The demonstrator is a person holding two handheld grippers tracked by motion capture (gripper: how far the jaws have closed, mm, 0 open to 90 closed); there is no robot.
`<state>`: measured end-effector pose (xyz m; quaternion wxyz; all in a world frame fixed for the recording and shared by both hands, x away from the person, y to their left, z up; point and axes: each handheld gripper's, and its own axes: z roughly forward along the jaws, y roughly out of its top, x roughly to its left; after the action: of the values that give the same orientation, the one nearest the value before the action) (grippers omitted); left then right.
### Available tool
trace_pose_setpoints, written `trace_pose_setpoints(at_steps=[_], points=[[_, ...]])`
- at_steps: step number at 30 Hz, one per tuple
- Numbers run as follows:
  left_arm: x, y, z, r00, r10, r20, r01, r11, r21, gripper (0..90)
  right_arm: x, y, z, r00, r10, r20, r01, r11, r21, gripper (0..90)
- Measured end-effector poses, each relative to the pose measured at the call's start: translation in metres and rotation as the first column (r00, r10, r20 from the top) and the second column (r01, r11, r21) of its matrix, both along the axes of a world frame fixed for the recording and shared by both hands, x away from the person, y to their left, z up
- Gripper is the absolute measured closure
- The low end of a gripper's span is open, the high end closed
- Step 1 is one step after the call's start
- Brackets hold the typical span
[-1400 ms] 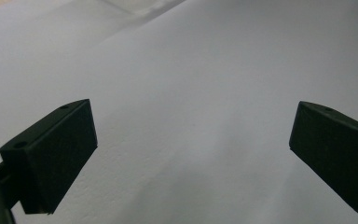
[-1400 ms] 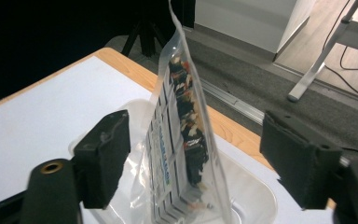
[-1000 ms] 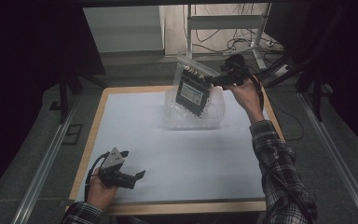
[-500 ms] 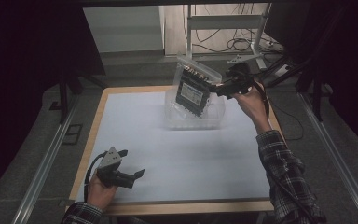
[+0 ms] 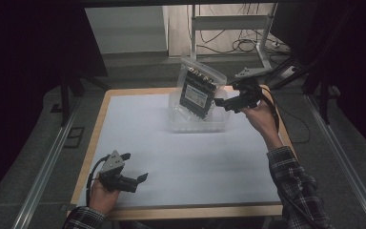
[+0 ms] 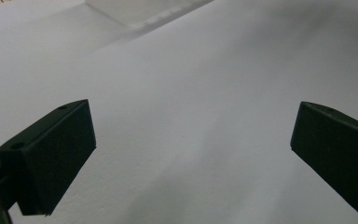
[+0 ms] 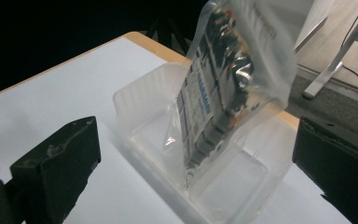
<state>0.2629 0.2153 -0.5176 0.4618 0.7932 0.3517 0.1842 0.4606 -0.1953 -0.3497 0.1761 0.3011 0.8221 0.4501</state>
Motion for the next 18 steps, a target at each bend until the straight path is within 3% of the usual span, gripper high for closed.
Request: trace_pose_setpoints(at_steps=[5, 14, 18], points=[[0.0, 0.0, 0.0, 1.0, 0.003, 0.005, -0.003, 1.0, 0.001, 0.0, -0.012, -0.004, -0.01, 0.9998, 0.005, -0.018, -0.004, 1.0, 0.022, 1.2], [-0.001, -0.001, 0.0, 1.0, 0.002, 0.008, -0.003, 1.0, 0.01, 0.0, -0.035, -0.006, -0.029, 0.9997, 0.015, -0.018, -0.015, 1.0, -0.005, 1.0], [-0.001, -0.001, 0.0, 1.0, 0.002, 0.008, -0.002, 0.9999, 0.015, 0.0, -0.045, -0.009, -0.036, 0.9996, 0.018, -0.02, -0.018, 1.0, 0.005, 1.0]])
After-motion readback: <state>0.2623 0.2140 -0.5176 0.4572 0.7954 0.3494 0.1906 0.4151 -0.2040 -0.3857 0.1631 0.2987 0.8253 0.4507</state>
